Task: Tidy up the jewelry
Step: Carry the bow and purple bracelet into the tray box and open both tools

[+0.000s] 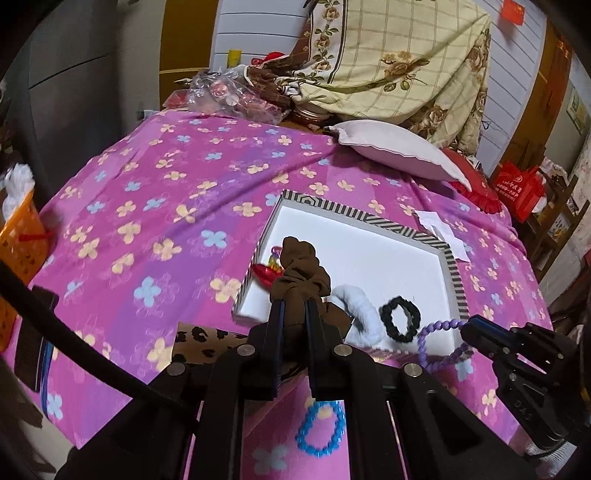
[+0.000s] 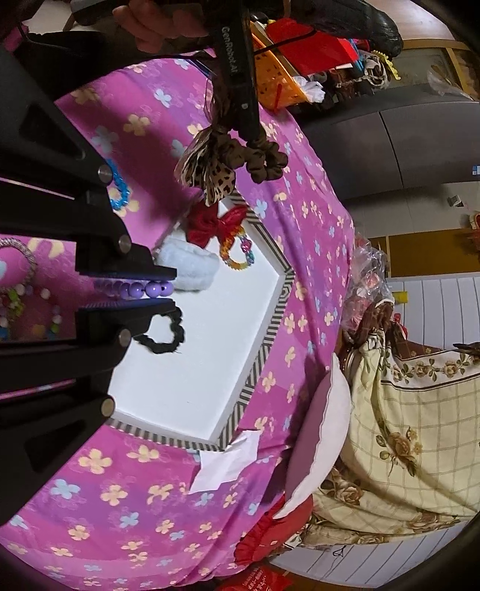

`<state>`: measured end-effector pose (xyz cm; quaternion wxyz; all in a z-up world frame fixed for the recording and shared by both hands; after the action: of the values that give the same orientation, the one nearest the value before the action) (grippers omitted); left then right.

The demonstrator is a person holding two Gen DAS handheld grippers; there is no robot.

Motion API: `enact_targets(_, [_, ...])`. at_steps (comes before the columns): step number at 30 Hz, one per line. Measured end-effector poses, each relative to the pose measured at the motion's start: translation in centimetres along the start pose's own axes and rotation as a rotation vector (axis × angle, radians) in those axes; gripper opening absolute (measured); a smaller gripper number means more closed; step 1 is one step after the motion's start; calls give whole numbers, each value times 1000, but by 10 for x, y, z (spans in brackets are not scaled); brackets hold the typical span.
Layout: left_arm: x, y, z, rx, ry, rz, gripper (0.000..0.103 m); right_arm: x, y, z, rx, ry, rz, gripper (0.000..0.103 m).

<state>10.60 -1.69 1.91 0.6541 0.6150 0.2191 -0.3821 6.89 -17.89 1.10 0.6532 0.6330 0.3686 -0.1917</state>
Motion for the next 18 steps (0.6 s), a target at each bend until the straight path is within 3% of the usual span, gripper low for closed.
enact_targets(18, [90, 54, 44, 104, 37, -32, 31, 81, 39, 34, 52, 29, -56, 9])
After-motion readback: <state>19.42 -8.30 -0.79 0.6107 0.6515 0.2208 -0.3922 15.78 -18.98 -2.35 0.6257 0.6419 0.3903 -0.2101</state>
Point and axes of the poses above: each gripper's, at about its wrist camera, not at the fingertips, and x roughly the way its jaws point, z to its right, y to its top, the point moved 8 cm from there along x, roughly the way its jaws point, and after that the axes turned 3 degrees about y, right-handed, at the moved point
